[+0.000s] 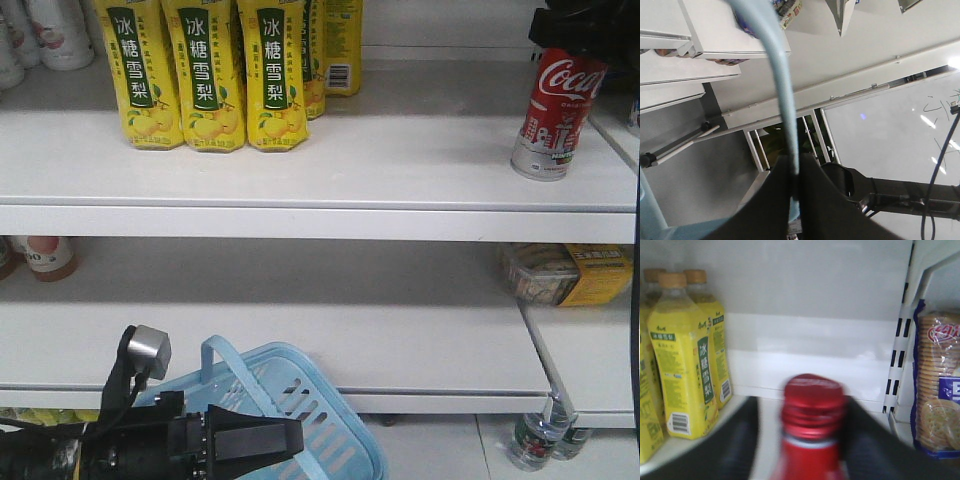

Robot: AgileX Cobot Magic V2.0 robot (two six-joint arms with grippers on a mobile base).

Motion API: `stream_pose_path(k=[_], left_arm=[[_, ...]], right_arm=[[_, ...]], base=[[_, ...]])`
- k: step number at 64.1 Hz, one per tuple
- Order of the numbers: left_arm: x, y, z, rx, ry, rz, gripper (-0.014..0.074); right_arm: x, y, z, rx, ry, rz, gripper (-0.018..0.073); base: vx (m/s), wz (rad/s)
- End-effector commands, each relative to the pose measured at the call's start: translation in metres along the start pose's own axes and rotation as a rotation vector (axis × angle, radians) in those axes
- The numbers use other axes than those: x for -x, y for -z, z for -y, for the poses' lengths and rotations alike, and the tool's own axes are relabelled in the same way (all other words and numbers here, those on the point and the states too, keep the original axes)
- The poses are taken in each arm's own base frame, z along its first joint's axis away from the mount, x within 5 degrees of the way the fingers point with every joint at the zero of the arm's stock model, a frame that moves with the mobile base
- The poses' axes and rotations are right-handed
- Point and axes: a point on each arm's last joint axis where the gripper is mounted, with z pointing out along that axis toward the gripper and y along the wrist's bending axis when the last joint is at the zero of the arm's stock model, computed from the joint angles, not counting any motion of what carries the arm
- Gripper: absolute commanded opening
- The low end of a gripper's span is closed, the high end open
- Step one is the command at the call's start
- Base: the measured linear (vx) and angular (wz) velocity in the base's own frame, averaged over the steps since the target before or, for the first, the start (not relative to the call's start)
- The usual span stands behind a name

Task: Place coke in basket with both arms
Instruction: 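Reach the right gripper to the red Coca-Cola bottle and close on its neck, then lift the bottle off the shelf and carry it over the basket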

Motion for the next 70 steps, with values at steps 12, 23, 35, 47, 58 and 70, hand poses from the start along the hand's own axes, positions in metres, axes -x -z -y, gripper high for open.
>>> stream_pose_path(k=[12,23,35,47,58,70], left_arm=[[0.002,0.003,0.031,-0.263,-0.034,0.011,-0.0006],[0.002,0.003,0.031,-0.263,-0.034,0.011,-0.0006],[0.002,0.003,0.031,-0.263,-0.034,0.011,-0.0006],[0.002,0.003,0.031,-0.263,-0.034,0.011,-0.0006],[0.002,0.003,0.031,-0.263,-0.034,0.011,-0.0006],[0.002,0.003,0.031,-0.263,-0.034,0.011,-0.0006]], right_arm=[[0.028,0.017,0.001,-0.011,-0.022,0.111,-0.0011],[0.039,0.038,0.000,0.010,-0.014,0.113,-0.0010],[0.058,0.082,-0.004,0.042,0.023,0.132,-0.0006],[0.071,0.129,-0.007,0.082,0.029,0.145,-0.0006],[0.067,0.158,-0.017,0.189,-0.041,0.049,-0.0005],[0.055,0.177,-0.031,0.350,-0.046,-0.052,-0.0005]], base=[[0.00,0.00],[0.00,0.00],[0.00,0.00],[0.00,0.00],[0.00,0.00],[0.00,0.00]])
